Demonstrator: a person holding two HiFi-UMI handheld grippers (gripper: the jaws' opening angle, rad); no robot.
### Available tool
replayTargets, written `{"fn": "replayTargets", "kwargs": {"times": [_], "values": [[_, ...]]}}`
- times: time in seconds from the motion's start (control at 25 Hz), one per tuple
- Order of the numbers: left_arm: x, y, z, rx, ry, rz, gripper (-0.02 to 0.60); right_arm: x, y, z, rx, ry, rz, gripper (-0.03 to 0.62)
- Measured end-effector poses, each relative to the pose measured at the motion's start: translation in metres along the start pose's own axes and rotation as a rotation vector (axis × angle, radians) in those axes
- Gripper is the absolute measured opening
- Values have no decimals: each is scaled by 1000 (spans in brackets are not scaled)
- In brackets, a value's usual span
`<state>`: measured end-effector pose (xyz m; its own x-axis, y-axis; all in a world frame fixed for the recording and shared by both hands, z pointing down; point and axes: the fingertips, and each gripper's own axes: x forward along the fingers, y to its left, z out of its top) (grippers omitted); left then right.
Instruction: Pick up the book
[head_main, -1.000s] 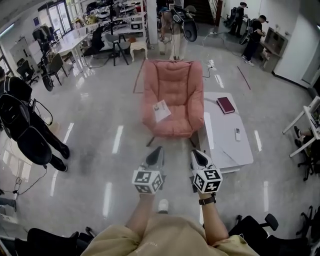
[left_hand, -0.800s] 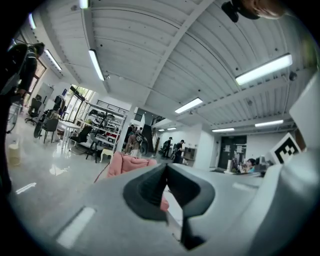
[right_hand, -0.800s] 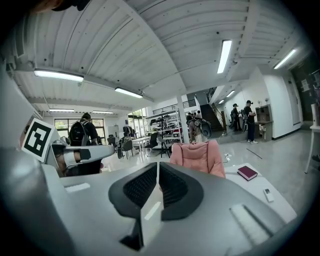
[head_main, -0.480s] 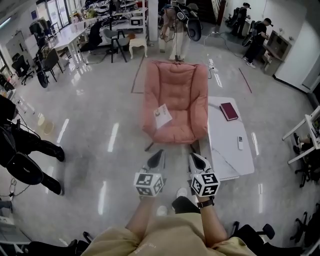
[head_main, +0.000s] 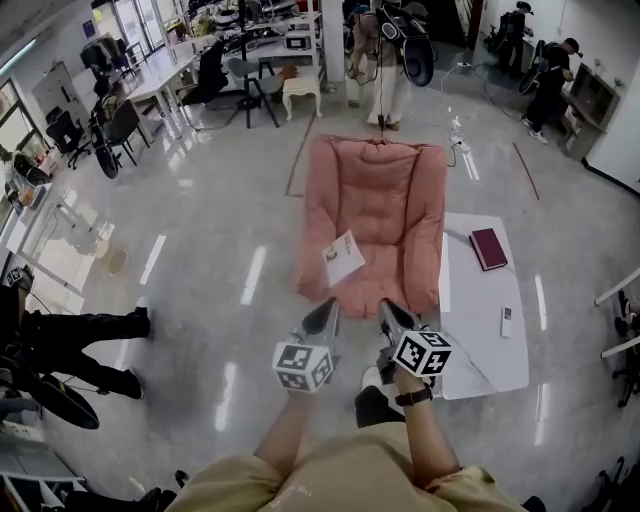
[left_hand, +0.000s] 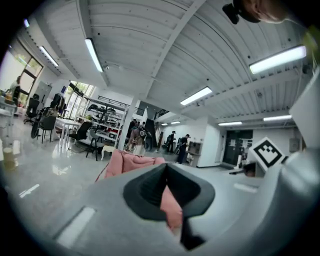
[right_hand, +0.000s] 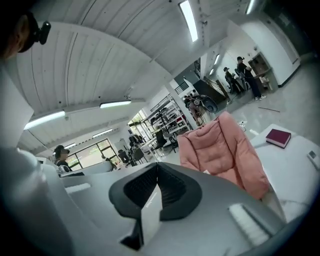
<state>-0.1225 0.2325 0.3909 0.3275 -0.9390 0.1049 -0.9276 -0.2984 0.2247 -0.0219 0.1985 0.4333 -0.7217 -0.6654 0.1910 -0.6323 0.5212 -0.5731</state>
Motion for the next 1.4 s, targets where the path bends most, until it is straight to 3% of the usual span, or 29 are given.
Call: {"fn": "replayTargets", "kwargs": {"times": [0.24, 0.36, 0.48, 0.68, 1.04, 1.24, 1.4], "values": [[114, 18, 11, 44, 47, 22, 4, 63, -70, 75, -50, -1, 20, 8], [153, 18, 7, 64, 69, 31, 5, 84, -103, 97, -80, 10, 20, 6], [179, 19, -6, 63, 99, 46, 5, 101, -138, 110, -40, 10, 16, 7], [208, 31, -25, 42, 164, 64, 5, 120, -174, 110, 8, 55, 5, 6], [277, 60, -48, 40, 272, 21, 5, 162, -218, 111, 41, 100, -30, 6], [331, 109, -68, 51, 342, 11, 5, 205, -252, 104, 58, 154, -77, 6], [356, 146, -102, 35, 473, -3, 27, 230, -273, 87, 101, 213, -128, 6]]}}
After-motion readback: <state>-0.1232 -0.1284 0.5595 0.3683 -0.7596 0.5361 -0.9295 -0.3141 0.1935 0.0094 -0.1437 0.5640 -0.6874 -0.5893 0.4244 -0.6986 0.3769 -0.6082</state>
